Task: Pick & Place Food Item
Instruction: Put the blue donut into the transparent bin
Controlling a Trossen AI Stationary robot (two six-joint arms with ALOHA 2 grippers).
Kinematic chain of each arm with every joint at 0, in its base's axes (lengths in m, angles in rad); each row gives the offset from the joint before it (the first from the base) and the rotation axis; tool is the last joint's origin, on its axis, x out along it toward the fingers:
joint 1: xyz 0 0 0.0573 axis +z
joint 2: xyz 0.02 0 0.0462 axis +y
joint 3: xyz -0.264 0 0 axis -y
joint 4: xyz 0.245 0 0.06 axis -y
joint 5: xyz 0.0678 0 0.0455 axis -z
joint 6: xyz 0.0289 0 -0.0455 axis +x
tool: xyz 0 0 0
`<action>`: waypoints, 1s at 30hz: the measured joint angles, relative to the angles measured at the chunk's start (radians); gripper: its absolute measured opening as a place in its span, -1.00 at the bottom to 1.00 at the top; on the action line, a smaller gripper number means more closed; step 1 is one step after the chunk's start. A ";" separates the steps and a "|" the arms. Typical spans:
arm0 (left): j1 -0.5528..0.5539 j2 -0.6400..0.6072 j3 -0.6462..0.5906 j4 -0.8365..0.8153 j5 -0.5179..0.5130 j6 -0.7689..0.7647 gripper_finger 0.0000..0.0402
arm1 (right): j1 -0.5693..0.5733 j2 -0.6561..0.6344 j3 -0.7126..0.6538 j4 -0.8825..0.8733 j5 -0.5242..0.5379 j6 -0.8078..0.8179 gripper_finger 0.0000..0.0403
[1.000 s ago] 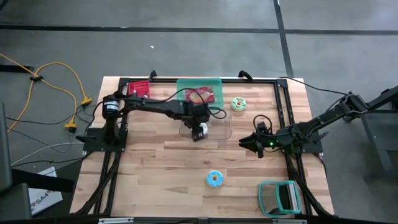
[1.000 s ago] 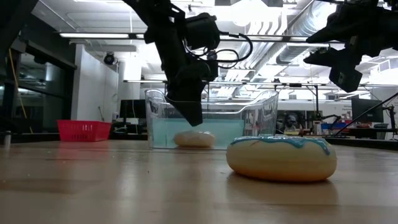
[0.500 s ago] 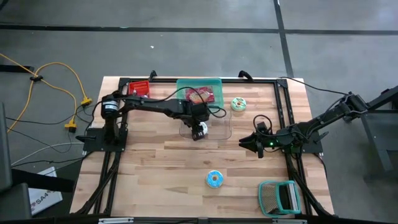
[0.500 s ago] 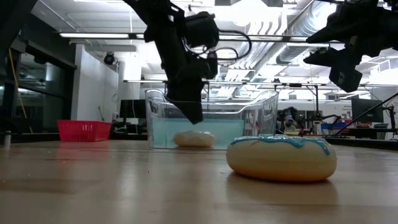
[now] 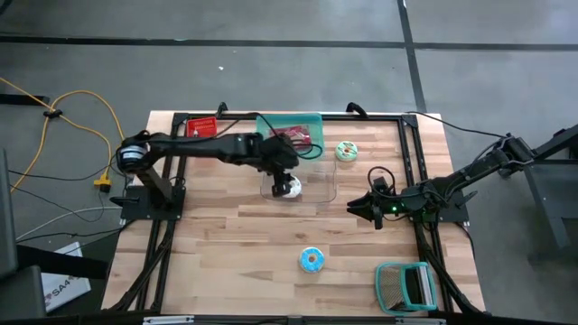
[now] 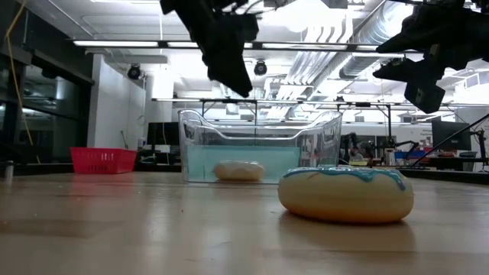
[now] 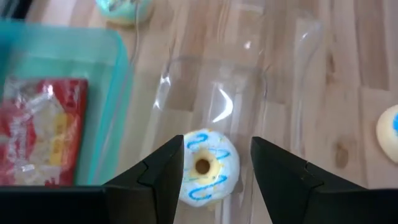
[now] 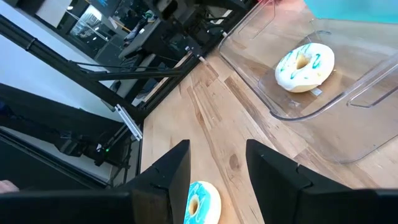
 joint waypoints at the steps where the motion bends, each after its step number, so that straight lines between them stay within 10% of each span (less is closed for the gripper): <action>1: -0.006 -0.006 0.000 0.004 0.000 0.009 -0.10 | 0.000 0.000 0.000 0.000 0.000 0.000 -0.28; 30: -0.093 -0.008 0.000 0.047 -0.026 0.126 -0.10 | 0.000 0.000 0.000 0.000 0.000 0.000 -0.28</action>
